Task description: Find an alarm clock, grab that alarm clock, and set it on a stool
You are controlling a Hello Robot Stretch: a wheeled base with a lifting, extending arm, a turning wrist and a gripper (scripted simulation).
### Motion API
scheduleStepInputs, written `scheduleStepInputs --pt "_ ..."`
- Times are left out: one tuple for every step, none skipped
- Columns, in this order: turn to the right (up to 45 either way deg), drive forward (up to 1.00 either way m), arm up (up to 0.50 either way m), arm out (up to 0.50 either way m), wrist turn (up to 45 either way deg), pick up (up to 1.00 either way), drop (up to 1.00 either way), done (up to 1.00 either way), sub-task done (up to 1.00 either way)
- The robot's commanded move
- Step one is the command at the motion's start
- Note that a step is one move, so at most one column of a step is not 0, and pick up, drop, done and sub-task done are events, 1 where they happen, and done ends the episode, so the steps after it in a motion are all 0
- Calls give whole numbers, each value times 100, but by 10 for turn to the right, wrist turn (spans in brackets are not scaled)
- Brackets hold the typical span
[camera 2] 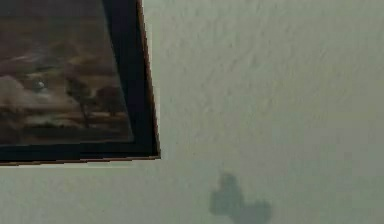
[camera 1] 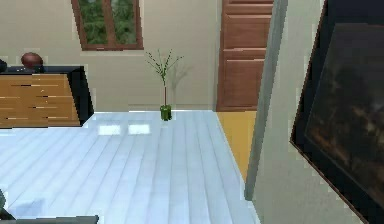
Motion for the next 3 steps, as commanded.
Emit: scheduleStepInputs --pt "0 85 0 0 0 0 0 0 0" --pt "-420 0 0 0 0 0 0 0 0" --pt "0 100 0 0 0 0 0 0 0"
